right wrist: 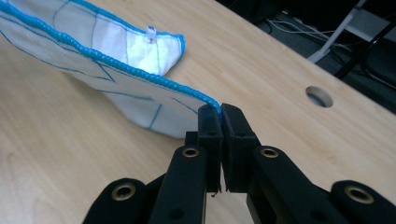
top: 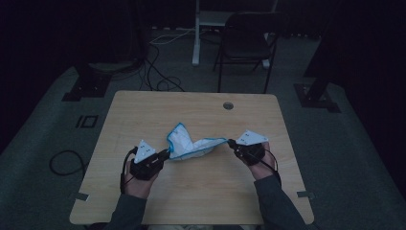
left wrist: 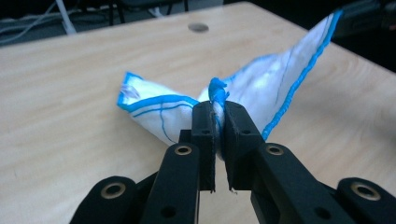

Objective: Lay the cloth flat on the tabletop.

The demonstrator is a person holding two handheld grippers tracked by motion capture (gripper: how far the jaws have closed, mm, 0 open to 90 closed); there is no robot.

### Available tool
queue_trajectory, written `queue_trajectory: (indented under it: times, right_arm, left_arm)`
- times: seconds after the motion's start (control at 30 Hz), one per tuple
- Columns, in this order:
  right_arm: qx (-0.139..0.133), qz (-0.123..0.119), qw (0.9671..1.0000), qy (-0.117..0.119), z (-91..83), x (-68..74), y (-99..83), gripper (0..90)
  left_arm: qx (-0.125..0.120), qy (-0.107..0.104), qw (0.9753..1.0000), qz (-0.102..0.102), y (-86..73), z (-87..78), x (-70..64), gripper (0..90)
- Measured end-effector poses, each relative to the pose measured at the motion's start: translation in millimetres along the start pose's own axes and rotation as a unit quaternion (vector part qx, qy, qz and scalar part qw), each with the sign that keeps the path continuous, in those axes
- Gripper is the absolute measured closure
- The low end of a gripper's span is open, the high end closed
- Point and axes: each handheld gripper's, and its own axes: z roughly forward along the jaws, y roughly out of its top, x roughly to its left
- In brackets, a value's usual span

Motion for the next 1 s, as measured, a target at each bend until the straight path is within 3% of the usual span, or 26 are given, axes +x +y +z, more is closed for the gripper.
queue_trajectory:
  times: [0.07, 0.33, 0.7, 1.0]
  right_arm:
    - [0.001, 0.001, 1.0, 0.004, -2.2, 5.3, -5.6, 87.9]
    - [0.007, 0.008, 0.9999, 0.009, -7.4, 16.3, -23.4, 87.9]
    - [0.016, 0.033, 0.9991, 0.021, -12.0, 33.2, -52.9, 87.8]
    - [0.022, 0.045, 0.9984, 0.026, -18.6, 42.5, -69.6, 87.8]
  left_arm:
    - [0.003, -0.002, 1.0, -0.006, -7.1, -1.7, -2.0, 84.1]
    - [0.021, -0.012, 0.9997, -0.001, -22.9, -3.2, -11.7, 83.7]
    - [0.044, -0.021, 0.9988, -0.002, -43.9, -5.4, -17.8, 83.4]
    - [0.043, -0.023, 0.9988, -0.007, -51.5, -14.6, -20.3, 81.3]
